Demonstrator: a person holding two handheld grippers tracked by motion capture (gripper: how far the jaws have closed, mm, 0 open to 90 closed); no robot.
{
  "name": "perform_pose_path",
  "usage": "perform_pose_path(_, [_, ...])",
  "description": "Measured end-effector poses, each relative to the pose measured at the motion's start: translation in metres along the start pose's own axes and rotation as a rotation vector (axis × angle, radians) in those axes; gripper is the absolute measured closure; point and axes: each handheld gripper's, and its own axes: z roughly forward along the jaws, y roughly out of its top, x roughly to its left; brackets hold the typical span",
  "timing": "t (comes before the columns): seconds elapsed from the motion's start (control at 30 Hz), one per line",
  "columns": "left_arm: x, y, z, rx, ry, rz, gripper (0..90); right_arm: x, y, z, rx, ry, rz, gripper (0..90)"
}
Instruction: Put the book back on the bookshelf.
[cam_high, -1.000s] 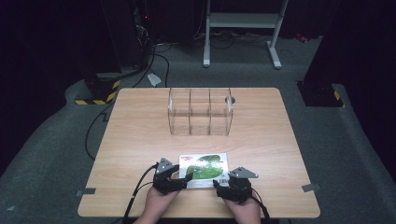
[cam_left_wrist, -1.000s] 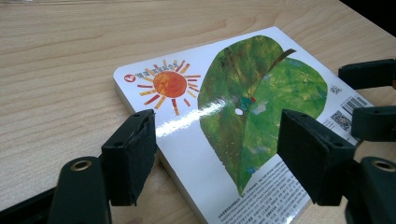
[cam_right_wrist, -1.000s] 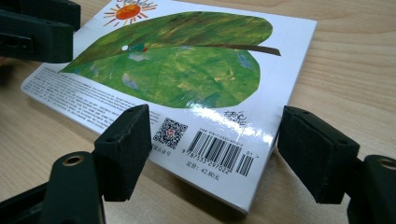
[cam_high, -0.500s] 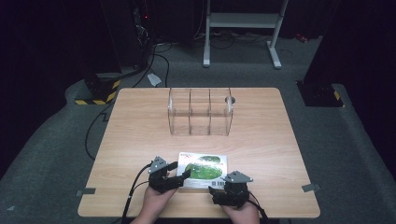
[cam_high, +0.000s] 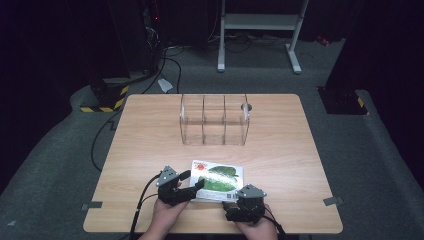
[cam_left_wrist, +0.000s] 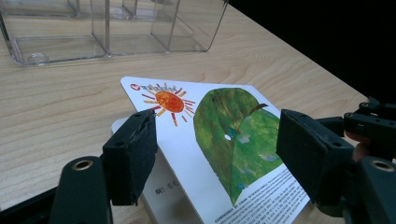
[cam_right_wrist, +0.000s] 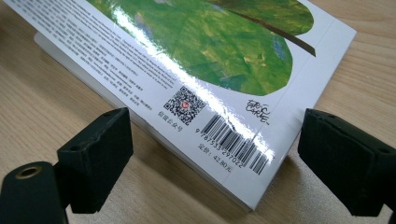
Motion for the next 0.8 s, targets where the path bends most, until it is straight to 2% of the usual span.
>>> perform_pose_path(0.13, [-0.001,0.001,-0.001,-0.002,-0.002,0.005,29.5,0.0,0.0,0.0,0.001,-0.005,0.001,11.1])
perform_pose_path(0.2, [-0.001,0.001,-0.001,-0.002,-0.004,-0.004,29.9,-0.002,-0.001,0.0,-0.007,-0.002,0.026,13.5])
perform_pose_path(0.27, [0.001,0.0,0.0,0.007,-0.003,0.005,30.0,-0.003,-0.001,-0.001,-0.006,0.01,0.044,13.8])
perform_pose_path(0.37, [0.002,0.0,0.0,0.013,-0.004,0.001,30.6,-0.003,-0.001,-0.001,-0.011,0.008,0.044,15.8])
perform_pose_path(0.5, [0.007,-0.002,0.002,0.035,0.026,0.0,30.3,-0.005,-0.001,-0.001,-0.017,0.014,0.058,18.4])
perform_pose_path(0.53, [0.01,-0.002,0.003,0.05,0.029,-0.006,30.3,-0.005,-0.001,-0.001,-0.017,0.017,0.06,18.5])
perform_pose_path(0.6, [0.016,-0.003,0.008,0.087,0.023,-0.052,30.5,-0.006,-0.001,-0.001,-0.017,0.018,0.067,18.7])
perform_pose_path(0.63, [0.016,-0.003,0.008,0.087,0.023,-0.052,31.3,-0.006,-0.001,-0.001,-0.017,0.018,0.067,18.7])
perform_pose_path(0.67, [0.019,-0.002,0.012,0.12,-0.007,-0.089,32.4,-0.005,-0.001,-0.001,-0.017,0.015,0.061,18.7])
perform_pose_path(0.7, [0.019,-0.002,0.012,0.12,-0.007,-0.089,33.1,-0.005,-0.001,-0.001,-0.017,0.015,0.06,18.7])
perform_pose_path(0.8, [0.022,0.0,0.02,0.177,-0.047,-0.112,37.2,-0.005,-0.001,-0.001,-0.014,0.012,0.06,18.8])
